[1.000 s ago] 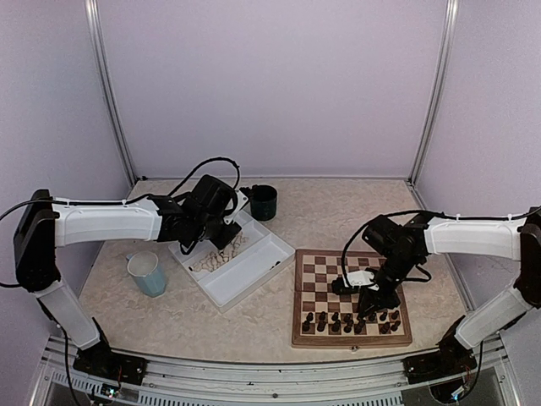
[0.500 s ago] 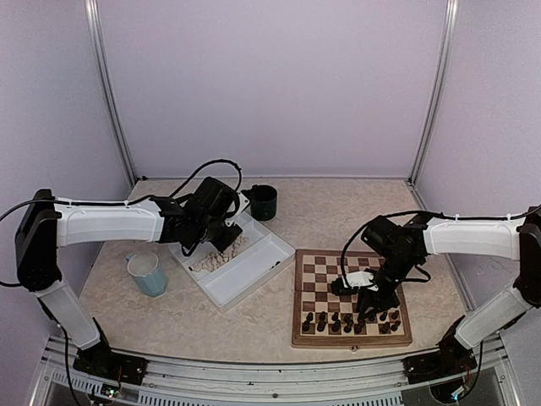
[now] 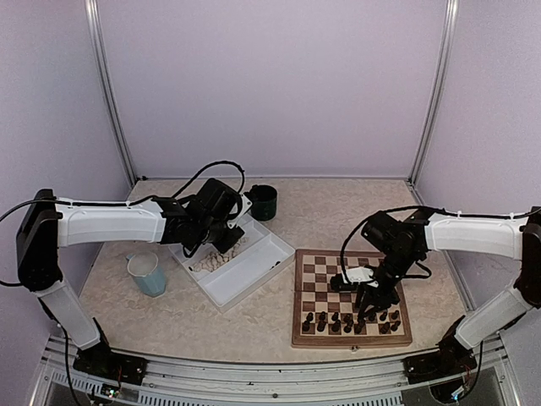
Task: Set up the chess pieces on the board
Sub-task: Place the pawn at d7, then pick up the bishop from the storage box.
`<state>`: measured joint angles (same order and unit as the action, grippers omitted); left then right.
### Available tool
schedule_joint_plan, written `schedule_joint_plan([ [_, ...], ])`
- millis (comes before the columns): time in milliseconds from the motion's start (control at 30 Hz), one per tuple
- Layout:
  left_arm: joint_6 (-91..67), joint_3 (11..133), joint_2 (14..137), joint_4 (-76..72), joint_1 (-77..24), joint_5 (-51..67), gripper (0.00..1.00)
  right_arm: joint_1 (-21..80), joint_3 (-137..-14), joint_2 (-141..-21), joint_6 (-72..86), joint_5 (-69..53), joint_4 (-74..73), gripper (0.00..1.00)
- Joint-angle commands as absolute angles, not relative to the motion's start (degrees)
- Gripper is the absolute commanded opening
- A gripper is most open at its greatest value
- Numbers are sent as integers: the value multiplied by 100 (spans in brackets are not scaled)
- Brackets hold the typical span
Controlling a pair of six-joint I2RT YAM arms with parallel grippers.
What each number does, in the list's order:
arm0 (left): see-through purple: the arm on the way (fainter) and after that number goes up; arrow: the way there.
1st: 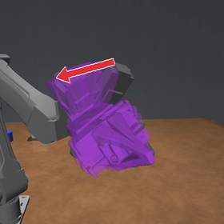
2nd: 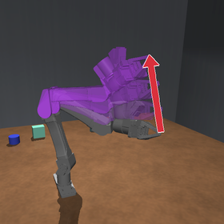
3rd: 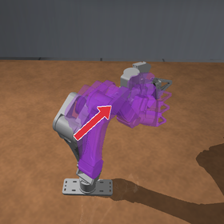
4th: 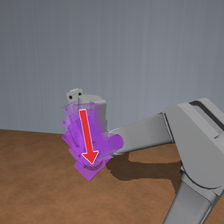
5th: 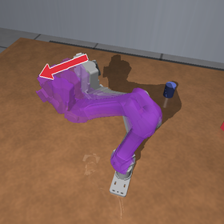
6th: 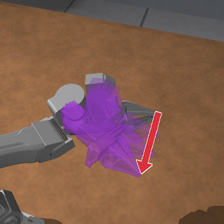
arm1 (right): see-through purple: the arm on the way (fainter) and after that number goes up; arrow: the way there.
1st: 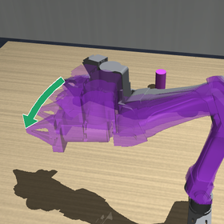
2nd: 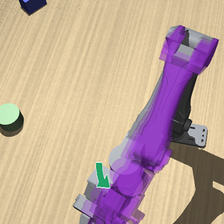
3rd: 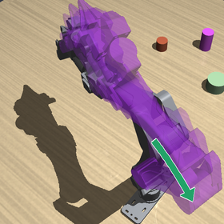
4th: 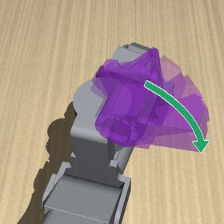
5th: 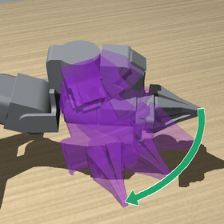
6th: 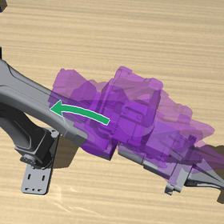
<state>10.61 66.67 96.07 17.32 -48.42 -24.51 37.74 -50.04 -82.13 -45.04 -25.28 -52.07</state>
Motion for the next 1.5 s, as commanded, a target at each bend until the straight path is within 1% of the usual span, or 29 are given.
schedule_joint_plan([
  [0, 976, 6831, 9670, 1783, -4878, -2421, 51, 3771, -5316, -7993, -4540, -2647, -5527, 33],
  [133, 633, 7034, 9603, 2121, -4973, -2058, 51, 3533, -5660, -7902, -4600, -2748, -5713, 35],
  [367, 31, 7363, 9664, 3032, -4869, -730, 50, 2770, -6479, -8263, -4571, -3047, -5626, 36],
  [633, -113, 7080, 9977, 3732, -4519, 662, 49, 2619, -6965, -8842, -4150, -3345, -5123, 37],
  [933, 86, 6916, 10587, 4115, -4447, 838, 46, 2619, -7619, -9619, -4091, -3462, -5293, 37],
  [1100, 389, 6896, 10738, 3941, -4614, 1289, 46, 2621, -7836, -9831, -4078, -3477, -5441, 37],
  [1233, 508, 7276, 11181, 3847, -4789, 1110, 45, 2619, -8002, -9966, -4086, -3421, -5536, 37],
  [1300, 460, 7464, 11478, 3802, -4853, 796, 45, 2619, -8082, -10024, -4083, -3414, -5573, 37],
  [1467, 360, 7834, 11718, 3324, -4845, 495, 45, 2619, -8067, -10108, -4052, -3438, -5523, 37],
])
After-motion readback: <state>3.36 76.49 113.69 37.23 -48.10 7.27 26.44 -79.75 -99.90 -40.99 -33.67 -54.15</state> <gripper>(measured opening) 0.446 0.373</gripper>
